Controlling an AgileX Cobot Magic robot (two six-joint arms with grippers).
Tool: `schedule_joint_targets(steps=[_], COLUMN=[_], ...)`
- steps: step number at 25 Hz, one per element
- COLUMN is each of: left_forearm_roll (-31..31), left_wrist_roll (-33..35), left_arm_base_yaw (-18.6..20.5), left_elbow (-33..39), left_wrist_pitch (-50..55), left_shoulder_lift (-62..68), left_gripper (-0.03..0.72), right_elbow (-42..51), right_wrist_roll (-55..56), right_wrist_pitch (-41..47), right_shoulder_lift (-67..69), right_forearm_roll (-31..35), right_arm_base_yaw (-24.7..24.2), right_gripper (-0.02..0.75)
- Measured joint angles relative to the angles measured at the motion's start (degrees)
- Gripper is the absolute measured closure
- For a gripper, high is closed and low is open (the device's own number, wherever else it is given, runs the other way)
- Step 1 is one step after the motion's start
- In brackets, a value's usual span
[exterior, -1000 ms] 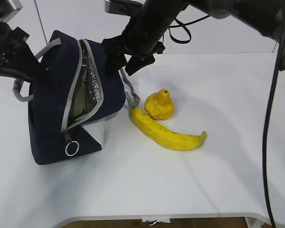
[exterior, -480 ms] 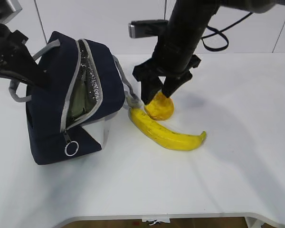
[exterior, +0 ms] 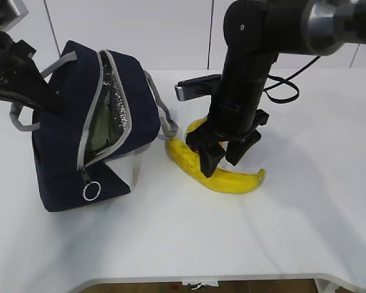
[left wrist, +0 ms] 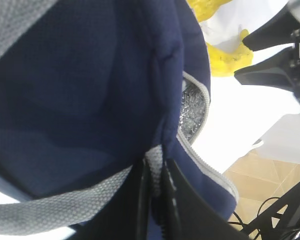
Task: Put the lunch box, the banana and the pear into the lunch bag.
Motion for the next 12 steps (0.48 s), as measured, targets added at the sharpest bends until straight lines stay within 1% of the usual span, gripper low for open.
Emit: schedule_joint_targets(steps=[12], left_forearm_roll=[0.18], left_wrist_roll=[0.0], left_arm_base_yaw=[0.0], left_elbow=[0.0], left_wrist_pitch=[0.0], left_shoulder_lift=[0.0], left_gripper=[0.674], right_elbow=[0.37], right_wrist_roll=[0.0], right_wrist_pitch=[-1.8], right_shoulder_lift=[1.2], right_forearm_roll=[-1.25], right_arm_base_yaw=[0.13], right_gripper=[0.249])
